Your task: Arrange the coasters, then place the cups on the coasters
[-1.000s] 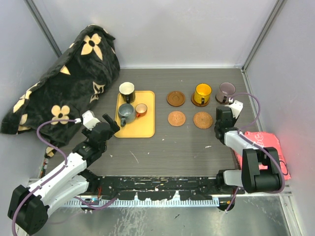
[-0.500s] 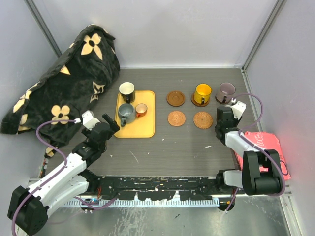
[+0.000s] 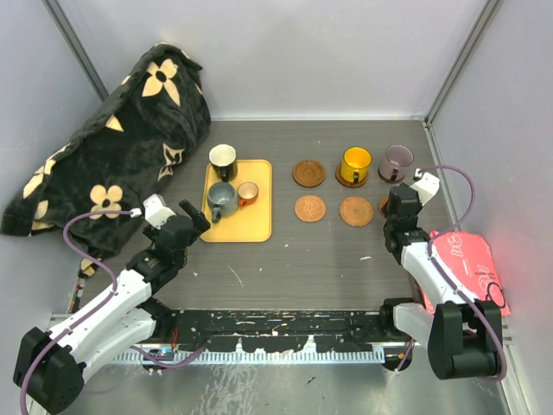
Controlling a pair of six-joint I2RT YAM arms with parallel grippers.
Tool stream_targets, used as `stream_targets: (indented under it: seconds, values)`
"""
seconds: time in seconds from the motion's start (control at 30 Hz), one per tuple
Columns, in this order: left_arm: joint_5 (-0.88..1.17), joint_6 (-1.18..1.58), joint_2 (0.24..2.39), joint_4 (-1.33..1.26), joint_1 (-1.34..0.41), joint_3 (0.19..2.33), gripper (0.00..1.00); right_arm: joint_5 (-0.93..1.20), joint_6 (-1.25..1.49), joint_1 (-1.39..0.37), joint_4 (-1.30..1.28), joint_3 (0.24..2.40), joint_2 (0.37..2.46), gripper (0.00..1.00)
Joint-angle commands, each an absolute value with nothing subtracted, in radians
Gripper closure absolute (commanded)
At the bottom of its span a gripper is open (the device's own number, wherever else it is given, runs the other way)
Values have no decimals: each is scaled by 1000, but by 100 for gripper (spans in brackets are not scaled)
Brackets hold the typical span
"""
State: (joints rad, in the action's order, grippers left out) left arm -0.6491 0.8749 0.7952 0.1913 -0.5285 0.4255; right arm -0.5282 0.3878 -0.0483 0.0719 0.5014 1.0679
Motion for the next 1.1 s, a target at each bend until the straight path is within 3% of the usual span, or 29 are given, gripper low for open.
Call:
stream_targets:
  seconds: [0.0,0.23,0.5,0.8,1.07]
  values:
    - [-652,858,784,139,-525,432,2,-426,417,-59,66,529,1004,61]
    - [-652,850,788,130,-525,431,2,-377,428,-125,40,551,963,58]
    - [-638,845,812,121,-525,436,2,-505,434,-431,58,587,991,57]
    - [-637,839,806,111,-525,431,2,-566,431,-776,122,811,1401,57]
    - [-650,833,811,118,-525,434,2,-466,461,-839,120,1104,1738,57]
